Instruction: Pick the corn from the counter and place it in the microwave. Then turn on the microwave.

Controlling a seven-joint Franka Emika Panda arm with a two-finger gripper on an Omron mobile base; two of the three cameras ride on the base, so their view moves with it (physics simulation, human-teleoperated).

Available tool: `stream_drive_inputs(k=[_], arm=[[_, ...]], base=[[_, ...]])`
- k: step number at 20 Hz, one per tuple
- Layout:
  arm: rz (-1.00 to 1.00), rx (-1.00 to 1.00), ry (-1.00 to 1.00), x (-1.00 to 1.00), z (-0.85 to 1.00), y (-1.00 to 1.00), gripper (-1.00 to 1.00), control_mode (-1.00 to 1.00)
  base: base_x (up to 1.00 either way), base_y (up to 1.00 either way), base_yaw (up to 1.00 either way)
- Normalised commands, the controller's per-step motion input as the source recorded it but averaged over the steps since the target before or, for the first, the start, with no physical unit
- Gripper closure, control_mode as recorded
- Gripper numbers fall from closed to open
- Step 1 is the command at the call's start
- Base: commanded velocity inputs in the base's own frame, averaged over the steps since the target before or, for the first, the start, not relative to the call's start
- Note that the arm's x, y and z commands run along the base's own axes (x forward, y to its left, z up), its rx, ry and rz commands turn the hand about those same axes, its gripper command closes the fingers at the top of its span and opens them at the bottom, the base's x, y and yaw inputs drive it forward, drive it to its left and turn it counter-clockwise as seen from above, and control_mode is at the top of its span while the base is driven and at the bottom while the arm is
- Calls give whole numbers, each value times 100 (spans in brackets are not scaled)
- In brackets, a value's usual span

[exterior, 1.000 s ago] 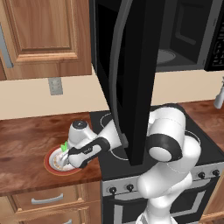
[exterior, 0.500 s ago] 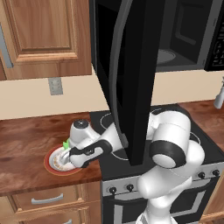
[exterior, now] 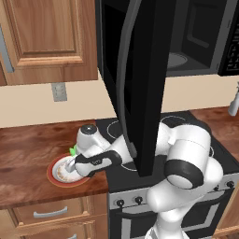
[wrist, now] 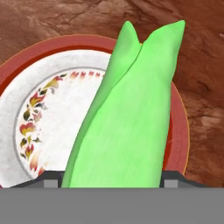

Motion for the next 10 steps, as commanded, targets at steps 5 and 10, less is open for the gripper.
stream_drive_inputs(k=[5, 10], arm=[[-1, 0, 0, 1, 2, -11, 100, -100], [-1, 0, 0, 0, 5, -13, 100, -100]], base=[[0, 0, 0], [0, 0, 0]])
